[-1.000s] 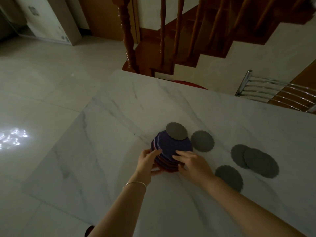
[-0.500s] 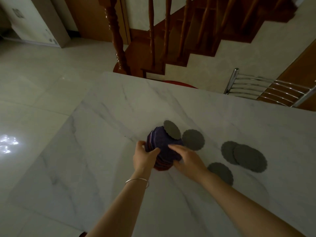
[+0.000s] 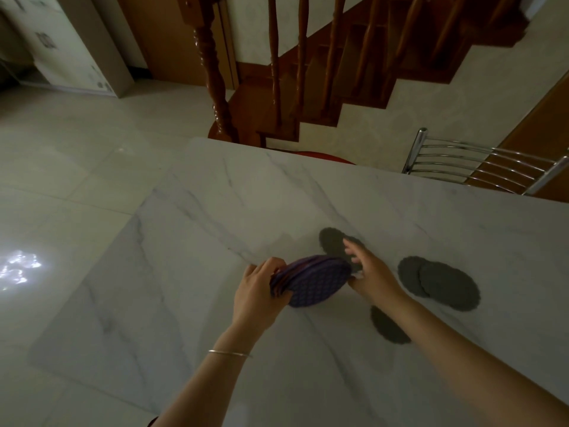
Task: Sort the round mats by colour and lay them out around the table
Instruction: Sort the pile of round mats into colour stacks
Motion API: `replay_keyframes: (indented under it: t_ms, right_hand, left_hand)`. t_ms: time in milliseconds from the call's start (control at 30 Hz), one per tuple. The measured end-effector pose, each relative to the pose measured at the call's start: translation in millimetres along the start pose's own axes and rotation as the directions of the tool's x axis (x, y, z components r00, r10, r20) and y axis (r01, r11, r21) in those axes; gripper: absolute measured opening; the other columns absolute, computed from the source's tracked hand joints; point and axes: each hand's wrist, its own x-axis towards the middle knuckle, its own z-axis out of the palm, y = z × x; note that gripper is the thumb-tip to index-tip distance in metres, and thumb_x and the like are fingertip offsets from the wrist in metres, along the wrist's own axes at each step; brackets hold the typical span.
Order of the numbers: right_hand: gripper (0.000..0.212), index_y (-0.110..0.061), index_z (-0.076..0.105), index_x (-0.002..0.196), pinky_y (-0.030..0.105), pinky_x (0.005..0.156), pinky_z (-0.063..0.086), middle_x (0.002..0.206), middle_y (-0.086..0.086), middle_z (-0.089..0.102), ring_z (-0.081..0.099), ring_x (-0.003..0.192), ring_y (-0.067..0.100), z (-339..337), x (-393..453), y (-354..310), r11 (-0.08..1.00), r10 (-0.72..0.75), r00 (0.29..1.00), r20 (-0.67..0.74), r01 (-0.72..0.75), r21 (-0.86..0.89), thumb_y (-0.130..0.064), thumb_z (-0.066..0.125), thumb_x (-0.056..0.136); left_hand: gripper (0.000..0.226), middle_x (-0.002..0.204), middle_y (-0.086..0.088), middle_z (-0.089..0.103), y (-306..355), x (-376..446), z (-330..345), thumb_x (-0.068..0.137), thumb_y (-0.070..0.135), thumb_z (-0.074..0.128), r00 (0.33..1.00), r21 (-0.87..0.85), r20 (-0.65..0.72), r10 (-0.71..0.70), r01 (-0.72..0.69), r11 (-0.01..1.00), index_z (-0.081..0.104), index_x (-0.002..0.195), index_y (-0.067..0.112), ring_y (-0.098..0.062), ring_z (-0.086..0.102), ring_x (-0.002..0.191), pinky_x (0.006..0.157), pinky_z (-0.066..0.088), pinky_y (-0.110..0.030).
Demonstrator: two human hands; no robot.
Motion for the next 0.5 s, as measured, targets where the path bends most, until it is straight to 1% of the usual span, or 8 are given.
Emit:
replay_keyframes:
  t_ms: [67,100,167,200,267,367,433,500]
  right_hand:
    - [0.065,-0.02,0.042,0.137,0.032,0.099,0.041,0.137,0.007,0.049,0.048,0.122,0.021,-2.2,-2.2,-0.1,0.995,-0.054,0.993,0.105,0.063,-0.081,-0.003,0.067,0.079]
    - [0.058,-0.018,0.05,0.132,0.03,0.098,0.042,0.132,0.007,0.054,0.052,0.119,0.021,-2.1,-3.1,-1.9,0.991,-0.084,0.987,0.137,0.097,-0.095,-0.001,0.066,0.079]
    - [0.043,-0.019,0.06,0.12,0.025,0.089,0.044,0.118,0.003,0.065,0.059,0.108,0.017,-0.3,-6.4,-7.1,0.988,-0.116,0.976,0.186,0.132,-0.081,-0.001,0.064,0.08]
    - [0.04,-0.02,0.062,0.117,0.022,0.084,0.043,0.114,0.001,0.067,0.06,0.104,0.014,1.3,-8.2,-9.0,0.988,-0.12,0.971,0.205,0.136,-0.069,-0.002,0.062,0.081]
    - [0.039,-0.022,0.061,0.119,0.019,0.081,0.041,0.112,0.0,0.067,0.059,0.1,0.01,5.0,-10.8,-10.7,0.991,-0.113,0.97,0.213,0.125,-0.043,-0.005,0.061,0.084]
    - [0.043,-0.023,0.057,0.123,0.02,0.082,0.041,0.114,0.001,0.066,0.058,0.101,0.011,9.5,-10.6,-11.7,0.992,-0.114,0.976,0.185,0.121,-0.026,-0.006,0.062,0.083]
    - [0.05,-0.022,0.052,0.128,0.021,0.086,0.042,0.118,0.002,0.063,0.058,0.106,0.015,12.6,-10.7,-13.4,0.992,-0.124,0.976,0.177,0.129,-0.013,-0.006,0.063,0.082]
    - [0.058,-0.018,0.043,0.136,0.026,0.094,0.043,0.129,0.006,0.057,0.054,0.117,0.018,16.5,-10.1,-16.3,0.993,-0.113,0.979,0.172,0.115,0.0,-0.006,0.064,0.083]
  left_hand:
    - [0.033,0.087,0.018,0.055,-5.2,-5.3,0.3,0.07,0.024,0.074,0.998,-0.009,-0.027,0.062,-0.062,0.998,0.057,0.098,0.027,-0.019,0.047,0.088,0.064,0.039,-0.03]
    - [0.033,0.088,0.017,0.057,-7.4,-7.5,0.2,0.069,0.022,0.074,0.997,-0.02,-0.03,0.071,-0.071,0.997,0.058,0.098,0.026,-0.019,0.047,0.088,0.064,0.04,-0.03]
    - [0.034,0.091,0.014,0.06,-11.5,-11.1,-0.3,0.069,0.021,0.072,0.997,-0.048,-0.033,0.063,-0.065,0.997,0.058,0.099,0.026,-0.019,0.048,0.087,0.066,0.042,-0.031]
    - [0.034,0.092,0.013,0.061,-13.8,-12.4,-0.8,0.069,0.022,0.072,0.998,-0.063,-0.038,0.055,-0.057,0.996,0.059,0.1,0.025,-0.019,0.048,0.087,0.067,0.043,-0.033]
    - [0.036,0.095,0.011,0.061,-18.9,-14.1,-2.4,0.071,0.022,0.073,0.998,-0.098,-0.056,0.028,-0.033,0.995,0.06,0.104,0.025,-0.02,0.05,0.09,0.071,0.047,-0.035]
    - [0.041,0.1,0.003,0.062,-24.5,-13.4,-7.1,0.072,0.014,0.078,0.997,-0.194,-0.063,-0.047,0.034,0.98,0.06,0.107,0.028,-0.022,0.058,0.092,0.077,0.052,-0.034]
    - [0.045,0.1,-0.001,0.062,-24.9,-13.0,-11.0,0.071,0.009,0.08,0.995,-0.261,-0.052,-0.091,0.074,0.962,0.059,0.103,0.032,-0.017,0.063,0.087,0.077,0.053,-0.029]
    - [0.051,0.098,-0.001,0.063,-24.5,-13.0,-12.9,0.069,0.004,0.079,0.992,-0.284,-0.035,-0.121,0.106,0.953,0.057,0.099,0.039,-0.013,0.064,0.083,0.074,0.053,-0.022]
